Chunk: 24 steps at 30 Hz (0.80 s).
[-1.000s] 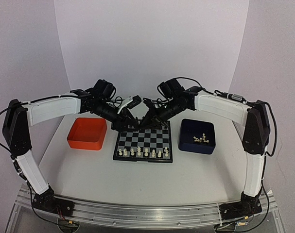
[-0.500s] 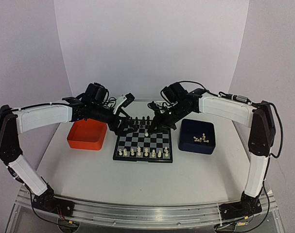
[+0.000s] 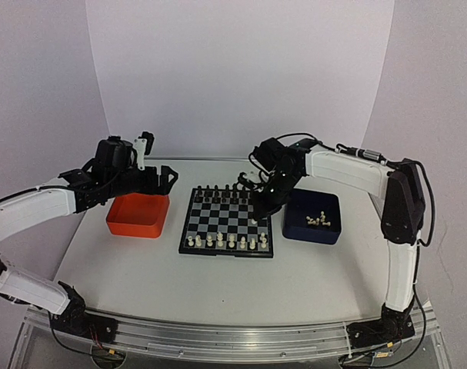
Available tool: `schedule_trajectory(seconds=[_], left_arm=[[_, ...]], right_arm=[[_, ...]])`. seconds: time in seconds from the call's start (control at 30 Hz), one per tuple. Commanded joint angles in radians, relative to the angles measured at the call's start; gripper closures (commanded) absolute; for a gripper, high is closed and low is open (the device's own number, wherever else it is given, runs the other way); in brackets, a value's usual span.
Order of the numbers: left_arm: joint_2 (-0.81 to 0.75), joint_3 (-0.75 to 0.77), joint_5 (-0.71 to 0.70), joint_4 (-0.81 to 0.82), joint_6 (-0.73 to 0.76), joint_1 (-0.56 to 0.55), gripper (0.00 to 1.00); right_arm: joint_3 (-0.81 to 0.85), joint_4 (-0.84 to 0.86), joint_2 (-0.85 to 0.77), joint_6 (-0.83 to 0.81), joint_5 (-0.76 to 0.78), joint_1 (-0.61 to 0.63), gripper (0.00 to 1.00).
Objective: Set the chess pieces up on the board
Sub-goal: Place the chess piece on the chessboard.
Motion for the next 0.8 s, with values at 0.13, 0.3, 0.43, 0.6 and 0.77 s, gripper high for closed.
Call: schedule_trajectory(seconds=[0.13,0.3,0.43,0.6,0.77], left_arm=[[-0.129,-0.026,-0.078,0.001,-0.110,0.017,0.00],[-0.136,-0.019,-0.086,-0.034,-0.116,0.017,0.00],[-0.140,-0.028,-0.088,-0.036,-0.118,0.016,0.00],[-0.140,-0.025,-0.088,-0.043,-0.113,0.017,0.00],[-0.145,-0.028,-0.089,-0.046,-0.111,0.017,0.00]], right_arm=[[0.097,-0.064,0.092,-0.095,0.002,0.009,1.00],[0.134,-0.117,0.142,-0.135,0.036,0.032,1.00],[0.164,-0.144,0.179,-0.157,0.101,0.052,1.00],[0.183,-0.159,0.200,-0.161,0.123,0.057,1.00],[0.189,-0.160,0.222,-0.161,0.130,0.061,1.00]])
